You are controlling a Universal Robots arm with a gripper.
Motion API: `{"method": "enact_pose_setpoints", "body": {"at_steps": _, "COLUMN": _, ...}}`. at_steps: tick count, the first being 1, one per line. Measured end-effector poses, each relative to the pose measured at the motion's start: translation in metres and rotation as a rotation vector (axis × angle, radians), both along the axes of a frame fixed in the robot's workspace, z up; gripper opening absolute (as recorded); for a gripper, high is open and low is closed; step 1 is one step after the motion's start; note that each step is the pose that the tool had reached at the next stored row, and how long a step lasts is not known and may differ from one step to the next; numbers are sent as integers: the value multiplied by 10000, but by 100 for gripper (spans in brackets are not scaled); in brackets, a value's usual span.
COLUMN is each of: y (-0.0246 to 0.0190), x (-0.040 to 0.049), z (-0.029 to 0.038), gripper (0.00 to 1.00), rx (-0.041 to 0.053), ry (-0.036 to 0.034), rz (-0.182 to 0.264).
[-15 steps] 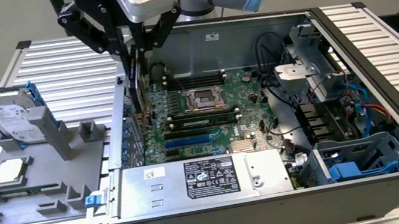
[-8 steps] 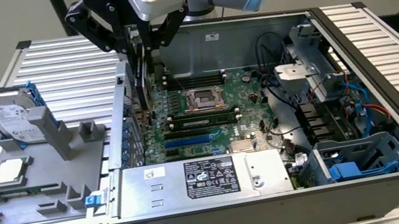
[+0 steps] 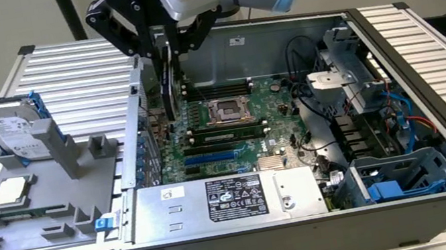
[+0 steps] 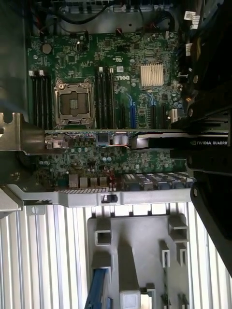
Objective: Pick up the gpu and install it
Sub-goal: 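Pick up the gpu and move the gpu toward the slot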
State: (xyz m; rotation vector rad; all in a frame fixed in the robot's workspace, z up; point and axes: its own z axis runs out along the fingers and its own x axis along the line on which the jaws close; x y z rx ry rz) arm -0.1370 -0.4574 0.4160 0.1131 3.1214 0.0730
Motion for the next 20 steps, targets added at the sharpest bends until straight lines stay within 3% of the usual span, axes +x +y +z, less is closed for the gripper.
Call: {"method": "enact_pose_setpoints", "body": {"at_steps": 20, "y": 23, "x": 274, "z": 0, "gripper": 0, "rx": 1, "ry": 0, "rz": 0}}
